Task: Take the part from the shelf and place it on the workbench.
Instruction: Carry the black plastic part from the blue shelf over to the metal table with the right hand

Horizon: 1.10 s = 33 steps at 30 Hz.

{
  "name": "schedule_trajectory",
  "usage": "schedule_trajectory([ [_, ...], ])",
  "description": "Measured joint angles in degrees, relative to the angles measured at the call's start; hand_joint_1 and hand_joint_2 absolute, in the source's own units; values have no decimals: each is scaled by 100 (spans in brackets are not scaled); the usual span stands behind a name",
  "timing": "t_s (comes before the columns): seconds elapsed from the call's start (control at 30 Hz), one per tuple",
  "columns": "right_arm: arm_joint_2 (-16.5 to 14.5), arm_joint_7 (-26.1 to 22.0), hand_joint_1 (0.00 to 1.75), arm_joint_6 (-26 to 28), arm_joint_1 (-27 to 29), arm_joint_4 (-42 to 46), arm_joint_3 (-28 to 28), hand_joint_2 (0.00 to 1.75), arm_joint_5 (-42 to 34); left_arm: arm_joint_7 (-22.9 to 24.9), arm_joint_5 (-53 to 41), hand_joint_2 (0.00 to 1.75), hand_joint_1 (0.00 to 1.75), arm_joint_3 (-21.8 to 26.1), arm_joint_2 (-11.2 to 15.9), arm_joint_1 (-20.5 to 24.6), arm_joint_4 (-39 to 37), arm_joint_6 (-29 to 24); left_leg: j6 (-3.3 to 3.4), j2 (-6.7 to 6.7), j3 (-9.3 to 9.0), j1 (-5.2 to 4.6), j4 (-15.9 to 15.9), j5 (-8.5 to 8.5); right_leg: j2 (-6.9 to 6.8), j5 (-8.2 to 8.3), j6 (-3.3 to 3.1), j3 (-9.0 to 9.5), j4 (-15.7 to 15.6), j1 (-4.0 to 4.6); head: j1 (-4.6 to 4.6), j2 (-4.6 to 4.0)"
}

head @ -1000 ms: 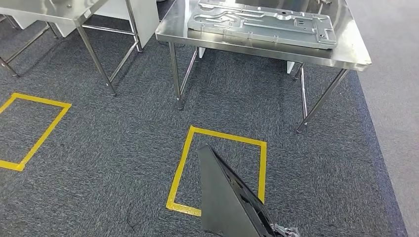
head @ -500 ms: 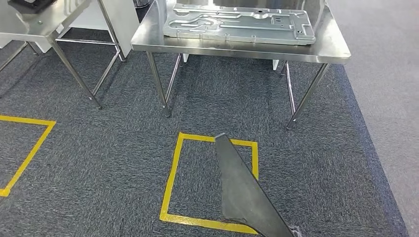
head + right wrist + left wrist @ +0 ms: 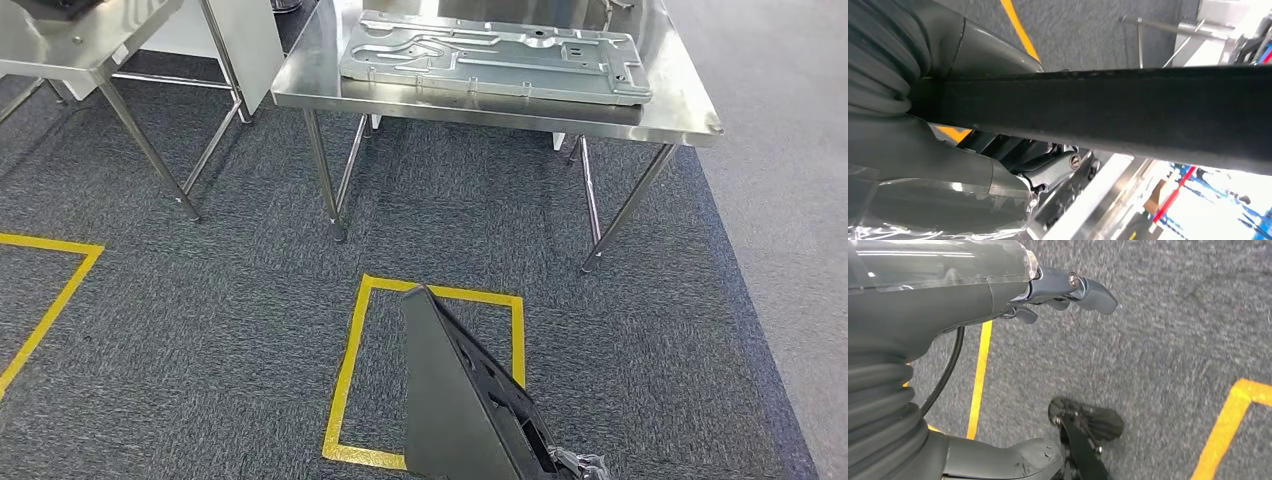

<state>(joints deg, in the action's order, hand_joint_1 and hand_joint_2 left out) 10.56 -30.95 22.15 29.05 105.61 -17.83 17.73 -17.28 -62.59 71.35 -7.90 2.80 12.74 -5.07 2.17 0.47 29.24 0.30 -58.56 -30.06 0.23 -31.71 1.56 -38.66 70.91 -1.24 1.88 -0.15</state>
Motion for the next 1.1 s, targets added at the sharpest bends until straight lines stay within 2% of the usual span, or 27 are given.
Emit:
schedule_trajectory([
  [0.03,0,58,175,87,-15,11,-5,175,79,1,-8,175,0,2,0,-4,0,8,-15,-3,-53,2,2,-42,0,253,-19,126,-367,-1,0,0],
  [0.07,0,124,175,181,-39,27,-8,175,170,2,-19,175,0,4,0,1,0,18,-39,-7,-91,-5,3,-82,-1,420,-41,255,-697,12,0,0],
  [0.1,-1,198,175,287,-69,63,-9,175,280,2,-34,175,0,5,2,9,0,33,-69,-11,-109,-9,4,-115,-2,498,-64,350,-936,27,1,0],
  [0.17,-2,388,175,534,-138,197,14,175,553,3,-78,175,0,8,13,29,0,72,-142,-12,-130,-16,34,-154,3,454,-105,416,-1096,64,0,0],
  [0.27,-4,660,175,791,-262,444,148,175,825,0,-133,175,0,8,48,48,1,112,-243,2,-179,-15,-14,-236,15,427,-178,519,-1216,31,1,0],
  [0.3,-4,727,175,823,-321,512,223,175,848,-3,-151,175,0,8,60,52,1,127,-271,1,-100,-14,-213,-331,10,417,-209,574,-1255,16,1,0],
  [0.33,-4,787,175,839,-385,568,305,175,854,-5,-171,175,0,8,69,49,0,145,-291,-2,65,-7,-538,-460,0,398,-237,624,-1278,17,0,0],
  [0.4,-3,894,175,843,-516,645,518,175,877,-7,-207,175,0,8,92,40,0,179,-316,-6,551,-6,-1310,-693,-12,339,-278,693,-1284,31,1,0],
  [0.43,-2,943,175,834,-569,664,635,175,905,-6,-224,175,0,8,104,30,0,190,-322,-6,741,-5,-1542,-690,-13,306,-284,731,-1283,37,1,0],
  [0.47,-3,996,175,810,-620,680,766,175,947,-4,-244,175,0,8,118,20,0,198,-319,-6,837,-6,-1561,-558,-10,268,-283,779,-1281,42,2,0],
  [0.5,-5,1048,175,775,-669,692,894,175,992,-2,-262,175,0,8,132,11,0,203,-308,-5,827,-6,-1366,-325,-7,227,-276,838,-1278,45,2,0],
  [0.53,-7,1097,175,732,-717,702,1016,175,1036,1,-280,175,0,8,143,6,1,208,-286,-4,740,-7,-1017,-36,-6,180,-264,903,-1276,47,2,0],
  [0.57,-8,1141,175,685,-766,713,1137,175,1076,4,-295,175,0,8,158,6,1,210,-252,-3,628,-18,-676,174,-6,131,-242,957,-1273,55,1,0],
  [0.6,-9,1173,175,647,-814,720,1243,175,1106,6,-303,175,0,8,169,12,1,211,-210,-3,521,-32,-390,284,-4,86,-211,993,-1269,63,1,0],
  [0.63,-12,1198,175,614,-856,724,1336,175,1135,8,-311,175,0,8,178,18,1,213,-166,-3,451,-49,-218,313,-7,58,-178,1014,-1274,67,0,0],
  [0.73,-38,1294,175,535,-932,732,1563,175,1266,14,-341,175,0,8,194,23,0,223,-42,-24,343,-53,-58,254,-15,88,-76,1054,-1227,63,-1,0],
  [0.8,-81,1391,175,478,-991,733,1692,175,1394,18,-361,175,0,8,198,23,1,240,20,-32,246,-25,10,251,-16,-12,-18,967,-988,49,-1,0],
  [0.83,-111,1465,175,435,-1034,728,1753,175,1470,20,-374,175,0,8,199,26,1,251,39,-32,219,-18,28,243,-16,-142,10,823,-733,38,-1,0],
  [0.9,-193,1636,175,337,-1105,697,1865,175,1621,23,-393,175,0,8,204,31,1,268,58,-37,198,-15,31,210,-16,-416,56,387,-87,21,0,0],
  [0.93,-247,1724,175,287,-1129,668,1916,175,1696,25,-398,175,0,8,208,29,1,273,56,-41,181,-15,30,187,-17,-462,69,193,140,10,0,0],
  [0.97,-306,1804,175,243,-1146,634,1962,175,1774,26,-402,175,0,8,211,28,2,278,47,-46,155,-14,29,159,-18,-397,76,80,197,0,0,0],
  [1.0,-370,1884,175,198,-1167,600,2004,175,1856,28,-407,175,0,8,214,26,2,284,33,-52,114,-10,29,127,-19,-221,73,70,62,-8,0,0],
  [1.07,-522,2050,175,117,-1231,526,2095,175,2026,28,-429,175,0,8,215,25,1,293,-12,-60,11,2,37,54,-22,278,52,283,-604,-12,0,0],
  [1.1,-610,2122,175,82,-1280,479,2144,175,2097,27,-442,175,0,8,219,31,0,297,-41,-62,-34,4,41,23,-29,370,31,379,-903,7,-1,0],
])
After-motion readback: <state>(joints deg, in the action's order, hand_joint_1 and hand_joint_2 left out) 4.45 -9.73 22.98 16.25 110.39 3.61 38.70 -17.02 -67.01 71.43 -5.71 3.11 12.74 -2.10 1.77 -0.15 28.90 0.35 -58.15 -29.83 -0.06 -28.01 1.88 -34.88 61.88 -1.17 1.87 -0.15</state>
